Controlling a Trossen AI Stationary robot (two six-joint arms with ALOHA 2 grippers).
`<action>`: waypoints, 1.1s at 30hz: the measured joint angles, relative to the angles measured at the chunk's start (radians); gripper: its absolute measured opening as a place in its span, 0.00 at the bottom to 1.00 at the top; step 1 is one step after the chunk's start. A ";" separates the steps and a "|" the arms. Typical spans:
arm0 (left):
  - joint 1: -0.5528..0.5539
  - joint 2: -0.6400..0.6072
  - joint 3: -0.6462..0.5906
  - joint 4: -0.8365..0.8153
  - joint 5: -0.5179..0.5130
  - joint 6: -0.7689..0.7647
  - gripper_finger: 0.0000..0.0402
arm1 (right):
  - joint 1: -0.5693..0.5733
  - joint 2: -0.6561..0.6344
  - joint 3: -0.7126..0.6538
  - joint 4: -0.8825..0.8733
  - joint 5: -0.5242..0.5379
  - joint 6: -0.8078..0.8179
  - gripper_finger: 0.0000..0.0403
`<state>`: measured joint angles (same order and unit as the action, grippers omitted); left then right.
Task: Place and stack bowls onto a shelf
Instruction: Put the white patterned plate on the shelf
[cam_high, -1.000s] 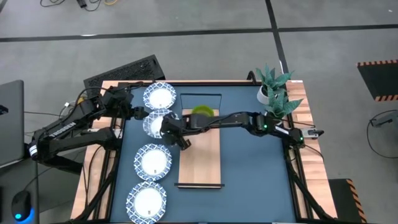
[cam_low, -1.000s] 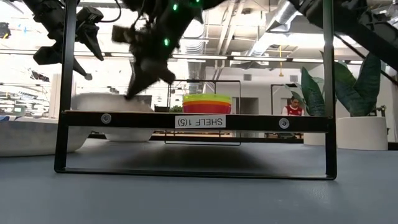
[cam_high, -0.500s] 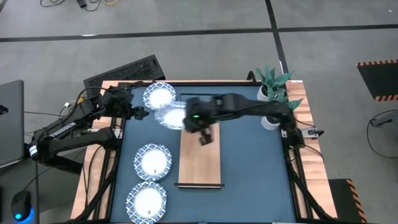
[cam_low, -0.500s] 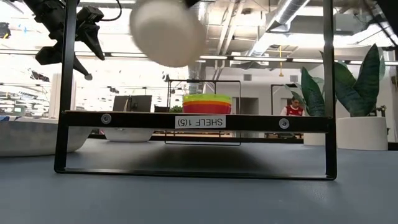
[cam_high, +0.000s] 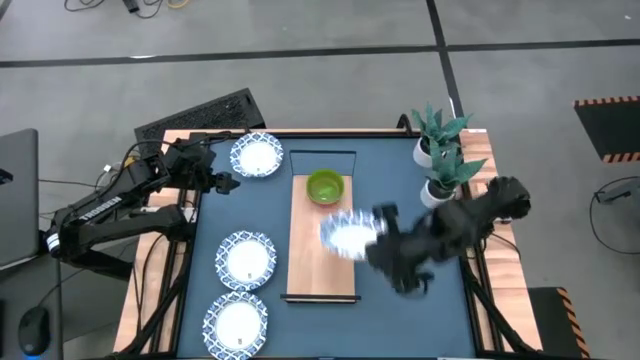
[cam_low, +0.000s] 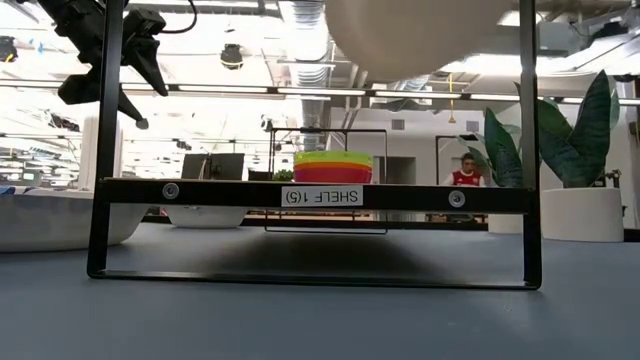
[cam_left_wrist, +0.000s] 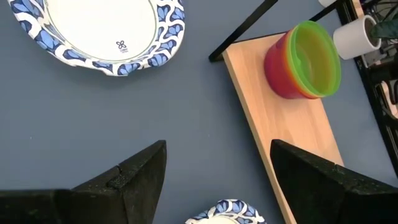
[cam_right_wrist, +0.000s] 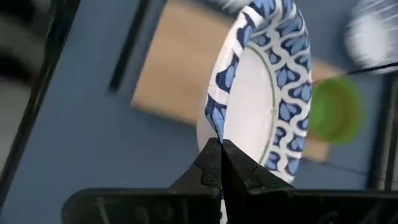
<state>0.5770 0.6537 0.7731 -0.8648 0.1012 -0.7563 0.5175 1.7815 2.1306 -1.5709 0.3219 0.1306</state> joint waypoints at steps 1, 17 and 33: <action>0.000 0.000 0.000 0.000 0.000 0.000 0.68 | 0.024 0.001 -0.056 0.000 0.011 -0.001 0.05; 0.000 0.000 0.000 -0.001 -0.010 0.011 0.68 | 0.072 0.004 -0.473 0.387 0.187 -0.267 0.05; 0.000 0.001 0.000 -0.001 -0.125 -0.006 0.68 | 0.033 -0.097 -0.737 0.750 0.132 -0.823 0.05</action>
<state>0.5770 0.6544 0.7731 -0.8654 -0.0241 -0.7622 0.5503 1.6844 1.3941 -0.8207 0.4538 -0.6926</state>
